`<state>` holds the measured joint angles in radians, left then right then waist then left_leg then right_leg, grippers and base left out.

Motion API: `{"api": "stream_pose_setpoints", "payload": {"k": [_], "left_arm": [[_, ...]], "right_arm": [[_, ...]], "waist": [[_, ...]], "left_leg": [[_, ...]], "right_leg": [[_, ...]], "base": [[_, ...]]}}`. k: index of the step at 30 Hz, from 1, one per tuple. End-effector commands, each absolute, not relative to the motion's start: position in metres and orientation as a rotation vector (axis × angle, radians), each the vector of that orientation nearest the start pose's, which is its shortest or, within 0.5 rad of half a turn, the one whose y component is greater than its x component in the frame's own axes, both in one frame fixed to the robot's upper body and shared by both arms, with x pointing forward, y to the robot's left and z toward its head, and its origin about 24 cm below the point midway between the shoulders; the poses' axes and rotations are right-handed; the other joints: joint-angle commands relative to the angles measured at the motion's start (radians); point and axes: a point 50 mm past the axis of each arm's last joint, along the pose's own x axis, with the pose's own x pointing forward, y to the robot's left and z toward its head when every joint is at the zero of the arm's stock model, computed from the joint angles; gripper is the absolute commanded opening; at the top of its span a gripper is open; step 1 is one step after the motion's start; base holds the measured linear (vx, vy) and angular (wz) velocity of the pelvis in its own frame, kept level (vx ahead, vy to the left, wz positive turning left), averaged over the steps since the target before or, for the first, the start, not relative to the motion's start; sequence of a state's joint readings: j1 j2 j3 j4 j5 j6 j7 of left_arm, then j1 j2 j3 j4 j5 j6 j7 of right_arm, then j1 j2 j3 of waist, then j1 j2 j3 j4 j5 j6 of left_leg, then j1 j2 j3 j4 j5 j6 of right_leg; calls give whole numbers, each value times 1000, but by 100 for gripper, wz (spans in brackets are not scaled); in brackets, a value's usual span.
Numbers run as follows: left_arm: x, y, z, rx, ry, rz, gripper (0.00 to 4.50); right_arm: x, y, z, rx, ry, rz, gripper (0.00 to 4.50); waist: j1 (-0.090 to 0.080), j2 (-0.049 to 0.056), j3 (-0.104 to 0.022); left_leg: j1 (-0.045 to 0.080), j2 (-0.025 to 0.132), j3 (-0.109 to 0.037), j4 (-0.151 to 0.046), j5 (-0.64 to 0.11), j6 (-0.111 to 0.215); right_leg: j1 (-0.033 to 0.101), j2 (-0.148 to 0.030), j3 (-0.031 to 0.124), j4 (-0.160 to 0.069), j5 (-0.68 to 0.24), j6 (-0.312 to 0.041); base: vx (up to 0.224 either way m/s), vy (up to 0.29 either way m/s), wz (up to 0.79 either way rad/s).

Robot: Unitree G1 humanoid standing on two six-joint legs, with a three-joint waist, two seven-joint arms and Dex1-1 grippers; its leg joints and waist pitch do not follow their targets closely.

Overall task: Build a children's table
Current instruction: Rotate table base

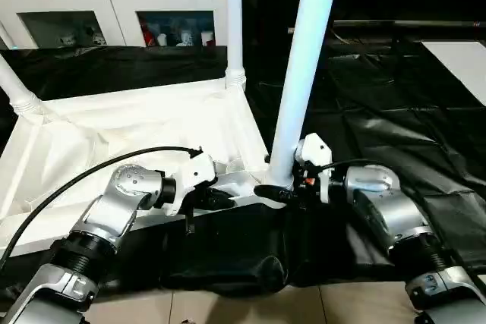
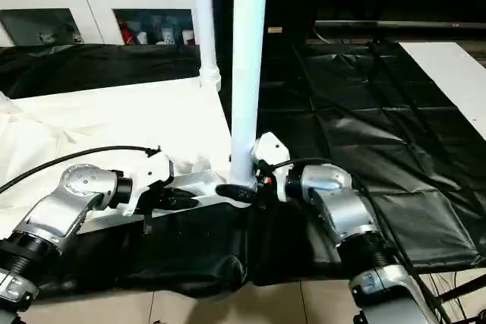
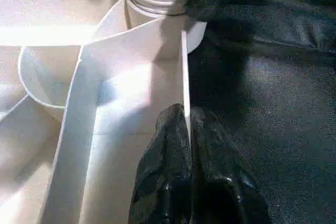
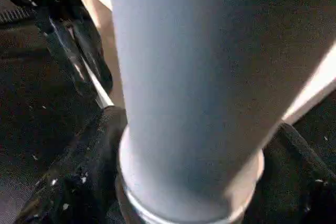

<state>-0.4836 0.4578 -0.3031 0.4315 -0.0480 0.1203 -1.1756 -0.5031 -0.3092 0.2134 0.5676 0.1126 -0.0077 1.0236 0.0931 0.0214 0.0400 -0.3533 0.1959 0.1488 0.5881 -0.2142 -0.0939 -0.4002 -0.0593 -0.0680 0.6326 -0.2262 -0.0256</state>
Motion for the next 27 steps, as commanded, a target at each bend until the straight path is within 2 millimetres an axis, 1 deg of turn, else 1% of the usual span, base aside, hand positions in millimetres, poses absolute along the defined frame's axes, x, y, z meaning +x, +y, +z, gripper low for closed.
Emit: {"api": "stream_pose_setpoints", "payload": {"k": [1, 3, 4, 5, 11, 12, 17, 22, 23, 24, 25, 27], "left_arm": [[304, 148, 58, 399, 372, -1316, 0], [304, 148, 58, 401, 372, -1313, 0], [305, 149, 58, 403, 373, -1312, 0], [306, 149, 58, 405, 373, -1310, 0], [307, 149, 59, 408, 374, -1313, 0], [307, 149, 59, 408, 372, -1313, 0], [307, 150, 58, 407, 377, -1316, 0], [308, 152, 58, 408, 384, -1316, 0], [308, 152, 57, 407, 384, -1316, 0], [308, 152, 57, 407, 384, -1316, 0], [308, 152, 57, 406, 386, -1315, 0], [307, 152, 57, 406, 387, -1315, 0]], "right_arm": [[313, -126, 40, -255, 229, 1141, 356], [312, -126, 39, -256, 228, 1140, 356], [312, -125, 39, -252, 225, 1139, 356], [312, -125, 38, -237, 227, 1144, 356], [314, -125, 40, -180, 198, 1142, 356], [315, -125, 40, -177, 196, 1141, 356], [316, -124, 39, -165, 198, 1143, 356], [317, -124, 38, -155, 205, 1145, 356], [317, -124, 38, -154, 204, 1141, 335], [317, -124, 38, -154, 204, 1141, 325], [318, -124, 38, -137, 202, 1141, 325], [318, -123, 37, -135, 201, 1140, 300]], "waist": [[0, -3, -62], [-1, -2, -61], [0, 2, -61], [-1, 0, -60], [-1, 1, -58], [-2, 0, -58], [0, 0, -60], [0, -1, -60], [0, -1, -60], [0, -1, -59], [1, 0, -60], [1, 1, -59]], "left_leg": [[-7, 27, 4, -52, 5, 84], [-7, 27, 5, -53, -11, 80], [-7, 28, 4, -53, -13, 78], [-7, 27, 4, -53, -18, 79], [-6, 30, 5, -54, -49, 73], [-7, 30, 5, -54, -48, 74], [-7, 29, 5, -51, -29, 81], [-8, 29, 6, -52, -31, 82], [-8, 29, 6, -52, -33, 82], [-7, 30, 6, -52, -35, 81], [-7, 30, 6, -52, -35, 80], [-7, 31, 6, -52, -36, 80]], "right_leg": [[73, -76, 52, -55, 147, -258], [73, -77, 52, -57, 125, -258], [73, -76, 52, -57, 119, -257], [73, -75, 52, -58, 115, -255], [71, -77, 53, -60, 72, -256], [72, -76, 53, -60, 73, -256], [71, -76, 52, -56, 101, -262], [71, -76, 51, -56, 87, -261], [70, -76, 51, -57, 80, -261], [70, -76, 51, -58, 75, -261], [70, -77, 52, -57, 74, -260], [69, -77, 52, -57, 75, -262]], "base": [[0, 0, 0], [0, 0, 0], [0, 0, 0], [0, 0, 0], [0, 0, 0], [0, 0, 0], [0, 0, 0], [0, 0, 0], [0, 0, 0], [0, 0, 0], [0, 0, 0], [0, 0, 0]]}}
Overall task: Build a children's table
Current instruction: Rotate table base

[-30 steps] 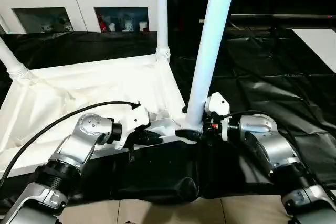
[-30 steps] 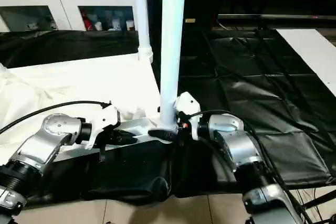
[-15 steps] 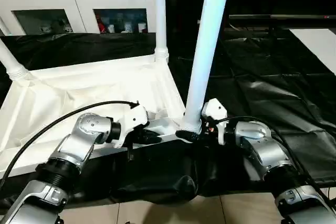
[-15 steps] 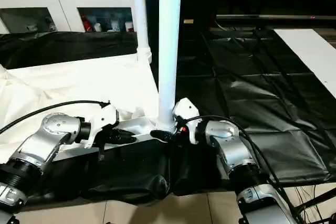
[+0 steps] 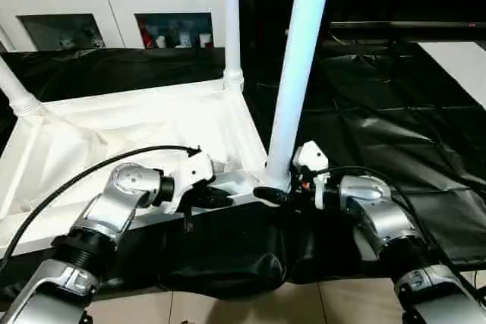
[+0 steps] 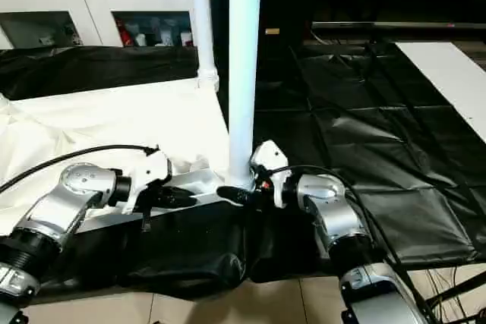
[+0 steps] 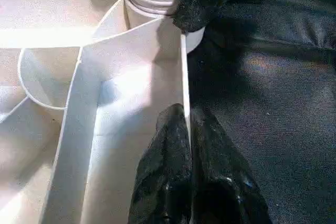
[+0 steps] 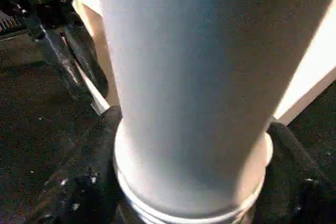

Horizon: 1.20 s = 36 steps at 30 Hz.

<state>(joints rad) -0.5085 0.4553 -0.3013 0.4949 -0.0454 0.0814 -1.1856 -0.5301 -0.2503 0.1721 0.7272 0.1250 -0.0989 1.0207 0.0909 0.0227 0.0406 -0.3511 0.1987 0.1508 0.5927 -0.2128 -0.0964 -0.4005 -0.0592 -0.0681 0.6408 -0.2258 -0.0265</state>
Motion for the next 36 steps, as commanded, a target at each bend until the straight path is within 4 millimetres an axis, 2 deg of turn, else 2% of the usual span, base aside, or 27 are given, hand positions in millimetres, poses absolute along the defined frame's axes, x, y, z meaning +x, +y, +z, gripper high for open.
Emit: {"api": "stream_pose_setpoints", "payload": {"k": [1, 9, 15, 16, 17, 18, 19, 20, 22, 24, 25, 27, 28, 29, 31, 32, 33, 34, 36], "left_arm": [[307, 153, 57, 407, 388, -1314, 0], [308, 154, 57, 405, 388, -1301, 0], [311, 155, 57, 411, 395, -1281, 0], [312, 155, 57, 416, 398, -1263, 0], [315, 154, 57, 415, 397, -1228, 0], [316, 154, 57, 413, 396, -1216, 0], [319, 154, 57, 410, 398, -1173, 0], [320, 154, 57, 407, 401, -1157, 0], [324, 154, 57, 392, 411, -1109, 0], [331, 149, 59, 352, 396, -1036, 0], [333, 146, 60, 346, 393, -1009, 0], [336, 144, 61, 347, 393, -981, 0], [338, 141, 62, 349, 393, -953, 0], [342, 134, 63, 341, 392, -904, 0], [344, 131, 64, 335, 393, -879, 0], [344, 130, 64, 334, 393, -873, 0], [345, 125, 65, 329, 392, -858, 0], [346, 121, 65, 327, 389, -854, 0], [346, 118, 66, 328, 385, -853, 0]], "right_arm": [[318, -123, 37, -136, 201, 1139, 289], [320, -123, 35, -141, 196, 1115, 276], [323, -123, 35, -138, 171, 1075, 275], [324, -122, 35, -127, 168, 1039, 275], [327, -122, 33, -118, 165, 978, 275], [328, -121, 33, -115, 165, 958, 275], [329, -120, 31, -94, 164, 893, 275], [330, -119, 30, -82, 164, 869, 275], [332, -116, 28, -45, 163, 799, 275], [333, -108, 23, 14, 170, 672, 275], [334, -104, 20, 34, 180, 615, 275], [335, -101, 18, 50, 191, 558, 274], [337, -99, 16, 69, 204, 483, 274], [339, -94, 13, 83, 227, 355, 274], [340, -91, 12, 86, 235, 305, 274], [340, -90, 12, 90, 236, 295, 274], [339, -84, 12, 110, 240, 253, 274], [339, -76, 13, 122, 232, 231, 274], [338, -71, 14, 124, 222, 227, 274]], "waist": [[3, -1, -60], [2, 3, -59], [0, 0, -57], [-1, -1, -55], [-4, -7, -50], [-4, -4, -50], [-6, -8, -46], [-6, -5, -47], [-7, -5, -46], [-11, -17, -35], [-12, -13, -37], [-12, -12, -34], [-14, -18, -28], [-16, -18, -23], [-19, -19, -18], [-20, -18, -19], [-21, -23, -16], [-20, -23, -17], [-21, -23, -15]], "left_leg": [[-10, 27, 4, -56, -41, 82], [-8, 28, 4, -58, -58, 74], [-9, 27, 6, -59, -69, 68], [-8, 28, 6, -60, -70, 67], [-8, 29, 7, -62, -74, 66], [-7, 28, 7, -62, -76, 63], [-7, 27, 7, -64, -75, 59], [-4, 27, 7, -65, -72, 54], [-5, 28, 7, -66, -71, 49], [-7, 27, 8, -69, -58, 50], [-7, 26, 8, -68, -58, 49], [-4, 28, 8, -71, -59, 41], [-5, 27, 9, -72, -67, 40], [-3, 28, 10, -75, -65, 31], [-1, 27, 9, -78, -76, 17], [-1, 26, 10, -77, -77, 21], [-3, 26, 10, -77, -70, 25], [-2, 25, 12, -77, -50, 33], [-4, 25, 12, -78, -44, 39]], "right_leg": [[70, -77, 52, -66, 73, -262], [68, -77, 51, -67, 56, -263], [68, -77, 52, -70, 32, -258], [66, -77, 52, -70, 26, -256], [63, -76, 53, -73, 15, -252], [62, -76, 54, -72, 7, -252], [62, -76, 55, -75, -14, -243], [60, -77, 56, -76, -23, -239], [61, -77, 56, -76, -19, -238], [56, -75, 58, -76, -2, -233], [57, -75, 58, -74, -3, -233], [56, -76, 59, -75, -10, -231], [54, -75, 58, -77, -11, -230], [51, -75, 61, -77, -17, -228], [50, -76, 61, -81, -47, -220], [51, -76, 62, -80, -34, -218], [51, -75, 62, -79, -16, -218], [51, -75, 63, -76, 24, -216], [53, -74, 62, -76, 40, -214]], "base": [[0, 0, 0], [0, 0, 0], [0, 0, 0], [0, 0, 0], [0, 0, 0], [0, 0, 0], [0, 0, 0], [0, 0, 0], [0, 0, 0], [0, 0, 0], [0, 0, 0], [0, 0, 0], [0, 0, 0], [0, 0, 0], [0, 0, 0], [0, 0, 0], [0, 0, 0], [0, 0, 0], [0, 0, 0]]}}
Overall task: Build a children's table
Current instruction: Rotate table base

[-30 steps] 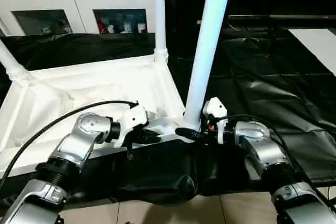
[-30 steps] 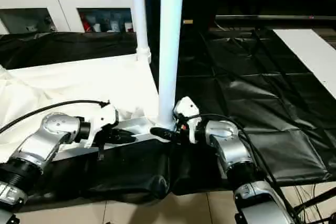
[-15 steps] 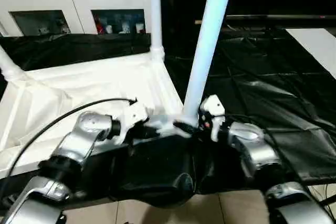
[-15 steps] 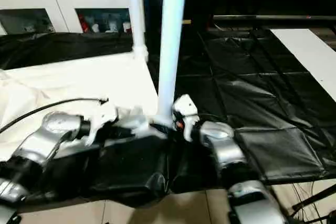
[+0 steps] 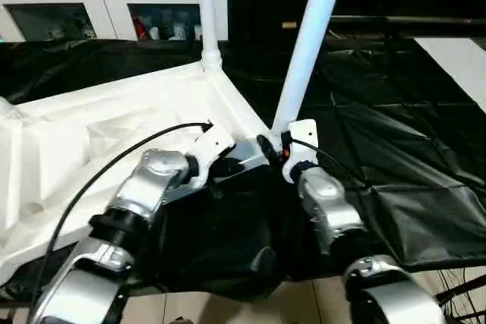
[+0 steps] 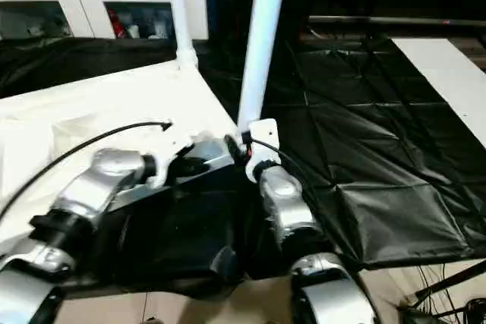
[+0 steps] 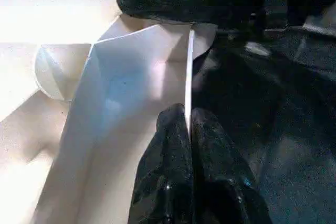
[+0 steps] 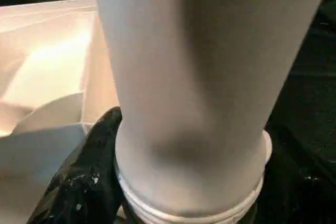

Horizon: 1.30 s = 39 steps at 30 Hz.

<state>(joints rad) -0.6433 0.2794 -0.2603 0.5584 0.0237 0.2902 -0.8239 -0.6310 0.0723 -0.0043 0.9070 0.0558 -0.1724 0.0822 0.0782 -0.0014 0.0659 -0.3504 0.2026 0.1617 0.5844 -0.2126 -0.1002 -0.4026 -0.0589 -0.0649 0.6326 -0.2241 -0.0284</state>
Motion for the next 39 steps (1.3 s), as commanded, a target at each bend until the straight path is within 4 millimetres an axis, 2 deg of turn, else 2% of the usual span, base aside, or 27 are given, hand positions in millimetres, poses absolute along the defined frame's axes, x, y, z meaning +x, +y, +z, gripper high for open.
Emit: {"api": "stream_pose_setpoints", "payload": {"k": [1, 2, 5, 7, 9, 10, 11, 12, 14, 15, 17, 19, 21, 24, 27, 29, 30, 31, 32, 33, 35, 36, 37, 39], "left_arm": [[347, 118, 66, 332, 383, -852, 0], [347, 116, 67, 344, 375, -853, 0], [345, 116, 67, 357, 383, -868, 0], [343, 119, 67, 379, 386, -884, 0], [343, 120, 67, 385, 386, -888, 0], [341, 123, 67, 391, 392, -900, 0], [341, 124, 67, 394, 394, -905, 0], [339, 127, 67, 404, 399, -920, 0], [339, 128, 67, 406, 402, -926, 0], [338, 129, 67, 407, 404, -930, 0], [337, 131, 66, 408, 407, -933, 0], [336, 136, 65, 413, 413, -930, 0], [335, 137, 64, 416, 415, -929, 0], [334, 139, 64, 415, 418, -924, 0], [335, 140, 63, 423, 420, -912, 0], [336, 140, 63, 430, 419, -904, 0], [336, 139, 63, 442, 418, -912, 0], [335, 139, 63, 456, 416, -916, 0], [335, 139, 63, 481, 407, -937, 0], [330, 136, 64, 539, 366, -1020, 0], [321, 133, 64, 609, 336, -1137, 0], [313, 132, 62, 665, 317, -1258, 0], [306, 132, 60, 700, 314, -1336, 0], [301, 133, 58, 753, 298, -1415, 0]], "right_arm": [[338, -69, 15, 123, 217, 234, 274], [338, -64, 16, 123, 206, 247, 274], [337, -54, 26, 230, 138, 365, 274], [338, -58, 33, 233, 87, 389, 330], [338, -60, 35, 229, 72, 391, 347], [339, -68, 40, 211, 37, 414, 365], [340, -72, 42, 202, 25, 417, 365], [341, -81, 46, 176, 5, 442, 377], [341, -85, 47, 173, 1, 461, 397], [341, -88, 48, 174, -1, 475, 397], [340, -92, 49, 155, 3, 509, 420], [336, -105, 49, 100, 16, 593, 420], [335, -111, 51, 104, 8, 596, 420], [331, -116, 51, 157, 7, 595, 396], [326, -114, 44, 139, 57, 634, 368], [321, -110, 42, 132, 75, 674, 347], [319, -107, 43, 130, 69, 693, 347], [318, -105, 44, 133, 62, 699, 347], [318, -103, 46, 136, 57, 700, 347], [318, -101, 48, 132, 48, 695, 347], [318, -101, 49, 132, 43, 681, 347], [318, -102, 51, 141, 38, 667, 347], [319, -103, 52, 144, 35, 656, 347], [319, -105, 53, 137, 29, 642, 347]], "waist": [[-8, 2, -40], [-8, 1, -40], [-8, 11, -39], [-9, 9, -38], [-14, 8, -38], [-17, 16, -38], [-20, 12, -40], [-19, 13, -42], [-19, 15, -41], [-19, 17, -42], [-20, 15, -40], [-22, 13, -43], [-25, 10, -46], [-29, 9, -46], [-30, 10, -46], [-29, 7, -46], [-29, 8, -46], [-29, 16, -44], [-30, 12, -45], [-29, 18, -45], [-32, 17, -46], [-31, 18, -50], [-27, 23, -48], [-21, 28, -50]], "left_leg": [[-4, 21, 1, -70, -42, 45], [-5, 22, 2, -70, -44, 52], [-2, 26, 2, -73, -90, 54], [-4, 30, 1, -75, -112, 60], [-8, 27, 1, -72, -75, 66], [-10, 27, 0, -71, -55, 69], [-10, 26, 2, -67, -34, 78], [-8, 25, 2, -65, -14, 88], [-13, 24, 2, -62, 16, 107], [-11, 24, 3, -61, 17, 110], [-11, 24, 3, -62, 1, 115], [-13, 25, 3, -60, -6, 118], [-12, 25, 3, -60, -4, 119], [-12, 26, 3, -59, 6, 126], [-11, 26, 3, -58, 17, 133], [-11, 26, 4, -57, 16, 135], [-11, 26, 3, -58, 12, 133], [-12, 26, 3, -58, 8, 131], [-10, 27, 3, -58, 3, 126], [-12, 27, 0, -59, 1, 121], [-10, 27, 0, -60, -6, 114], [-6, 29, 0, -59, 3, 108], [-6, 29, -2, -60, 12, 107], [4, 30, 3, -58, 15, 97]], "right_leg": [[56, -75, 59, -68, 43, -211], [57, -75, 58, -68, 53, -210], [56, -79, 59, -73, 16, -212], [58, -82, 60, -74, 6, -215], [59, -79, 59, -70, 37, -231], [62, -80, 57, -69, 64, -244], [64, -78, 58, -65, 102, -253], [65, -77, 58, -63, 136, -263], [67, -76, 57, -58, 183, -270], [66, -77, 57, -58, 185, -273], [68, -76, 56, -62, 163, -275], [73, -78, 56, -63, 150, -276], [73, -78, 56, -63, 144, -280], [71, -78, 57, -61, 145, -287], [69, -77, 56, -62, 145, -294], [70, -77, 56, -62, 145, -292], [69, -78, 56, -64, 129, -290], [68, -79, 56, -63, 124, -290], [69, -79, 56, -65, 119, -285], [70, -79, 56, -64, 115, -281], [69, -78, 57, -65, 113, -275], [67, -78, 58, -61, 133, -277], [65, -77, 58, -60, 151, -275], [59, -74, 58, -56, 178, -280]], "base": [[0, 0, 0], [0, 0, 0], [0, 0, 0], [0, 0, 0], [0, 0, 0], [0, 0, 0], [0, 0, 0], [0, 0, 0], [0, 0, 0], [0, 0, 0], [0, 0, 0], [0, 0, 0], [0, 0, 0], [0, 0, 0], [0, 0, 0], [0, 0, 0], [0, 0, 0], [0, 0, 0], [0, 0, 0], [0, 0, 0], [0, 0, 0], [0, 0, 0], [0, 0, 0], [0, 0, 0]]}}
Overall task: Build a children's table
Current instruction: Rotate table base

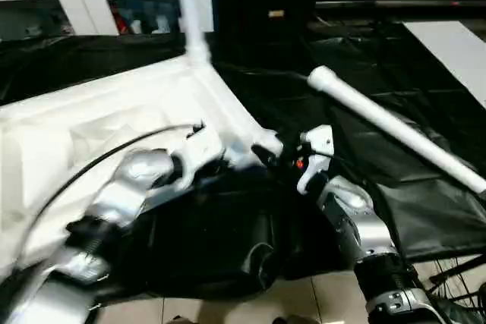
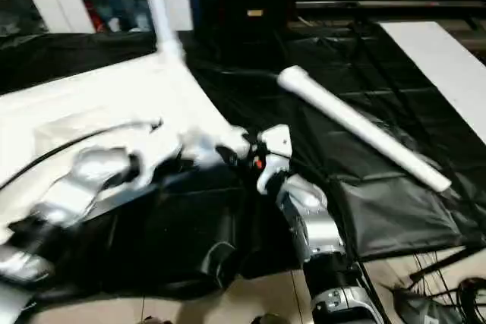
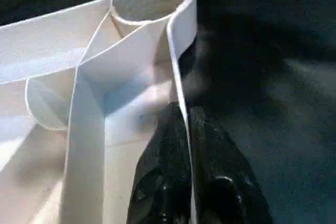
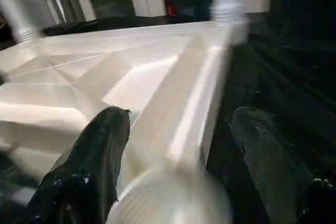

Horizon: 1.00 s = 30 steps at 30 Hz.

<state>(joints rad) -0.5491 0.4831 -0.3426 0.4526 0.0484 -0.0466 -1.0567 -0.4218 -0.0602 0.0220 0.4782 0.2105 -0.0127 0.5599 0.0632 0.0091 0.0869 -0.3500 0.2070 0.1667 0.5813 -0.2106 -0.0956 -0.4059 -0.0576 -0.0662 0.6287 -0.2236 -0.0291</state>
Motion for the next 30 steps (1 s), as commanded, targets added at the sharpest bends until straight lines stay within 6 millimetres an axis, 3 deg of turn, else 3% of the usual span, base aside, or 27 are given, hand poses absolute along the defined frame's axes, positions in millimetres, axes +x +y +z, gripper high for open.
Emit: {"api": "stream_pose_setpoints", "payload": {"k": [1, 2, 4, 5, 6, 8, 9, 10, 13, 17, 20, 23, 24, 27, 28, 29, 30], "left_arm": [[299, 137, 56, 824, 292, -1457, 0], [299, 141, 55, 892, 286, -1484, 0], [305, 147, 58, 932, 286, -1466, 0], [308, 150, 60, 936, 285, -1446, 0], [310, 151, 61, 935, 283, -1430, 0], [324, 155, 68, 918, 239, -1278, 0], [327, 156, 70, 884, 240, -1243, 0], [332, 157, 73, 873, 236, -1173, 29], [345, 164, 76, 798, 213, -988, 58], [349, 165, 88, 744, 70, -890, 103], [345, 165, 100, 563, -48, -841, 103], [344, 170, 101, 396, -33, -752, 103], [344, 171, 104, 315, -58, -692, 103], [341, 176, 104, 217, -96, -492, 103], [336, 177, 101, 154, -121, -366, 103], [336, 177, 101, 154, -121, -366, 103], [334, 178, 99, 109, -118, -306, 103]], "right_arm": [[319, -108, 53, 133, 23, 624, 347], [318, -111, 53, 129, 21, 609, 347], [318, -115, 52, 138, 24, 590, 347], [318, -116, 52, 142, 26, 584, 347], [318, -117, 52, 142, 27, 581, 347], [316, -118, 52, 153, 30, 575, 347], [315, -119, 52, 157, 31, 574, 347], [314, -119, 53, 162, 32, 575, 343], [312, -119, 54, 175, 34, 569, 341], [312, -122, 56, 172, 23, 546, 341], [311, -123, 59, 192, 31, 509, 341], [308, -124, 59, 175, 50, 490, 341], [308, -124, 60, 160, 54, 485, 341], [306, -126, 65, 118, 37, 460, 341], [305, -126, 69, 62, 29, 454, 341], [305, -126, 69, 62, 29, 454, 341], [305, -125, 70, 47, 33, 452, 341]], "waist": [[3, 19, -71], [6, 23, -70], [18, 24, -69], [20, 24, -69], [19, 23, -69], [17, 24, -72], [16, 22, -73], [14, 19, -72], [10, 20, -73], [0, 16, -85], [3, 22, -93], [10, 23, -95], [13, 32, -97], [15, 28, -96], [17, 28, -95], [13, 29, -95], [9, 31, -92]], "left_leg": [[12, 27, 2, -55, 2, 86], [12, 27, 2, -56, -5, 81], [11, 26, 2, -59, -36, 47], [14, 26, 4, -61, -63, 27], [10, 26, 2, -62, -65, 19], [3, 23, -1, -61, -57, -1], [2, 22, -1, -60, -58, -2], [0, 20, 0, -60, -62, -4], [-7, 18, -4, -59, -76, -4], [-10, 15, -7, -52, -31, 11], [-10, 17, -8, -47, 17, 24], [-7, 16, -4, -42, 37, 40], [-5, 18, -5, -41, 32, 37], [-6, 22, -4, -41, -7, 36], [-6, 18, -4, -40, -13, 34], [-3, 26, -8, -43, -15, 20], [2, 30, -12, -45, -20, 6]], "right_leg": [[55, -74, 61, -52, 195, -283], [56, -73, 61, -51, 195, -283], [58, -73, 59, -52, 173, -263], [57, -73, 60, -52, 158, -259], [62, -75, 60, -51, 154, -257], [71, -75, 60, -49, 165, -241], [72, -77, 60, -49, 166, -241], [74, -75, 60, -51, 158, -238], [80, -78, 61, -56, 108, -228], [84, -76, 61, -53, 144, -236], [84, -76, 59, -41, 240, -267], [78, -70, 57, -34, 305, -288], [78, -72, 56, -32, 304, -289], [81, -73, 56, -39, 269, -280], [80, -70, 55, -43, 242, -267], [80, -62, 51, -40, 242, -266], [72, -44, 38, -46, 223, -254]], "base": [[0, 0, 0], [0, 0, 0], [0, 0, 0], [0, 0, 0], [0, 0, 0], [0, 0, 0], [0, 0, 0], [0, 0, 0], [0, 0, 0], [0, 0, 0], [0, 0, 0], [0, 0, 0], [0, 0, 0], [0, 0, 0], [0, 0, 0], [0, 0, 0], [0, 0, 0]]}}
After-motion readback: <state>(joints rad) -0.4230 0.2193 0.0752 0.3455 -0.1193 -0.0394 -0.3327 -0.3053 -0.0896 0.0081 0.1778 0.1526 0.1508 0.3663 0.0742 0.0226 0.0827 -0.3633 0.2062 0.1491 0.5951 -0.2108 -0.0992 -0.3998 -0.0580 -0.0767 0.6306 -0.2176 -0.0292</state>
